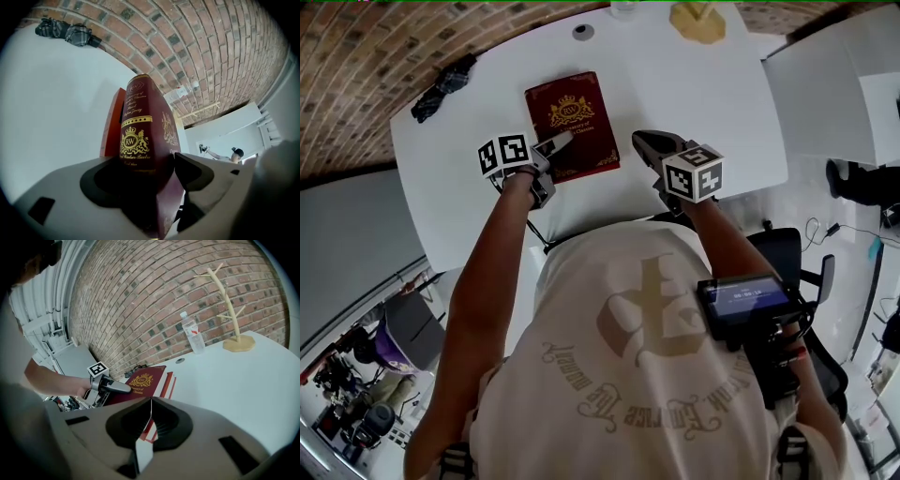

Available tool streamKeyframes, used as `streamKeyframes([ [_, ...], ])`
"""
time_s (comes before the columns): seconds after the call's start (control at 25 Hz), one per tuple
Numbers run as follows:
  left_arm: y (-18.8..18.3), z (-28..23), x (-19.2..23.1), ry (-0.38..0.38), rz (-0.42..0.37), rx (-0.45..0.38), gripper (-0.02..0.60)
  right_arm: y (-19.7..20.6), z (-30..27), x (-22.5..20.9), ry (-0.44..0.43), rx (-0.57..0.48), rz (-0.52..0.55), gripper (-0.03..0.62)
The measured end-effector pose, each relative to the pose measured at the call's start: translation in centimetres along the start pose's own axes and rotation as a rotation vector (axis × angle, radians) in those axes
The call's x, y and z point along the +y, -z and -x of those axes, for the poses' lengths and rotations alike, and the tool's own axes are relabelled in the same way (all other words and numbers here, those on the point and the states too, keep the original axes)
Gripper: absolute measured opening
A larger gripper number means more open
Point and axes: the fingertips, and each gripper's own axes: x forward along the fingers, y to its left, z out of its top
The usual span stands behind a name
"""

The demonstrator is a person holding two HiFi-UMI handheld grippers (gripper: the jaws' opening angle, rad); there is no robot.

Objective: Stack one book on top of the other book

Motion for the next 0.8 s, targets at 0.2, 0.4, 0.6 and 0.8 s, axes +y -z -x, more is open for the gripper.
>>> streamKeyframes([
  [0.2, 0.1, 0.3, 0.3, -0.057, -0.011, 0.016, 0.350, -0.1, 0.0, 0.0, -0.005, -0.004, -0.004, 0.021],
  [0.4, 0.2, 0.6, 1.0, -0.153, -0.066, 0.047, 0.356, -0.2, 0.2, -0.1, -0.004, -0.006, -0.012, 0.021],
  [0.6, 0.2, 0.8, 1.4, -0.171, -0.080, 0.046, 0.354, 0.1, 0.2, -0.5, 0.000, -0.004, -0.029, 0.021],
  [0.8, 0.2, 0.5, 1.1, -0.170, -0.100, 0.048, 0.354, 0.3, 0.3, -0.5, 0.006, -0.007, -0.035, 0.021],
])
